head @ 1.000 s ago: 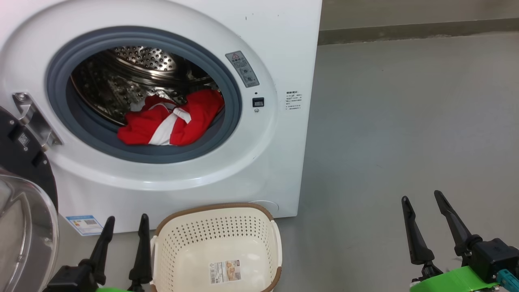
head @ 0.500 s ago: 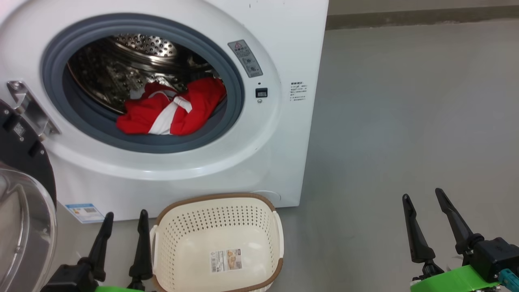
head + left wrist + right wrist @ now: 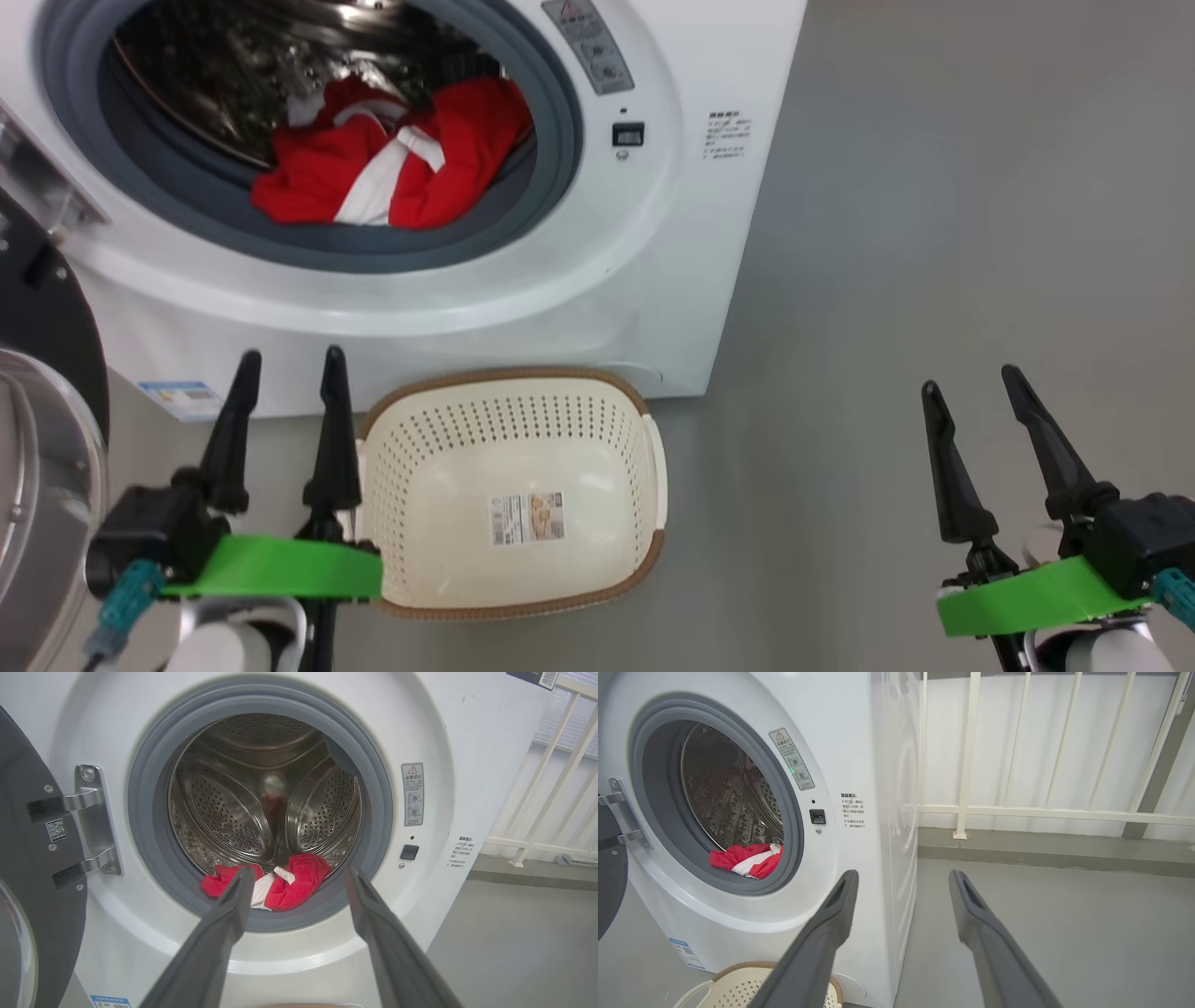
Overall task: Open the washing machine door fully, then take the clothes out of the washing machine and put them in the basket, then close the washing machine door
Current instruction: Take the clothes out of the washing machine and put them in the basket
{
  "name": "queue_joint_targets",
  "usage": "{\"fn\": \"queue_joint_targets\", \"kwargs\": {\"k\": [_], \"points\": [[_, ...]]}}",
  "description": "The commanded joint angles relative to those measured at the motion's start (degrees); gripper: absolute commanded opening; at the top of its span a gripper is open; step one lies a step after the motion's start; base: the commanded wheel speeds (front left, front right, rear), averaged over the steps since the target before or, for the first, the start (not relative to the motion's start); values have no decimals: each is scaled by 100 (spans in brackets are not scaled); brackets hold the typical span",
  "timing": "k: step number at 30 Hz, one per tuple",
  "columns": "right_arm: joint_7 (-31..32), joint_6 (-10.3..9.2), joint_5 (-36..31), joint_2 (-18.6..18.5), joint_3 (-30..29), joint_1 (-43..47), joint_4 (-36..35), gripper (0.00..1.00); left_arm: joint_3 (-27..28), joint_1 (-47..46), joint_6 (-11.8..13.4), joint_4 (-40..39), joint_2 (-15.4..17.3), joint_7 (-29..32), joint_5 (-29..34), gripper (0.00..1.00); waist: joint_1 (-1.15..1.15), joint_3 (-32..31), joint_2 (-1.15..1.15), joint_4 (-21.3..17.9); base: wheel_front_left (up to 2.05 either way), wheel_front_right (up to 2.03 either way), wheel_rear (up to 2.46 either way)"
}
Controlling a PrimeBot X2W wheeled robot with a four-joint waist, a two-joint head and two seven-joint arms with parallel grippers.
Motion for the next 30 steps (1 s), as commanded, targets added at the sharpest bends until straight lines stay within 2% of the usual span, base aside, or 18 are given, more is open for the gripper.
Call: {"fn": "queue_joint_targets", "kwargs": {"k": [1,9,12,18,30], "points": [[-37,36,-60,-60,159,-221,-162,100,166,-259,25,-86,81,-65,-13,100,0,370,0,86,0,0,0],[-37,36,-128,-60,367,-633,-158,100,219,-1344,-4,419,251,-111,61,100,0,1116,0,50,0,0,0],[-37,36,-113,-60,428,-766,-149,100,256,-1807,-88,663,298,-117,-23,100,0,1330,0,19,0,0,0],[-37,36,-63,-60,582,-992,-187,100,290,-2631,-191,1174,406,-133,-70,100,0,1642,0,-101,0,0,0],[-37,36,-97,-60,601,-1163,-194,100,331,-4123,-224,2431,575,-168,30,100,0,2152,0,-280,0,0,0]]}}
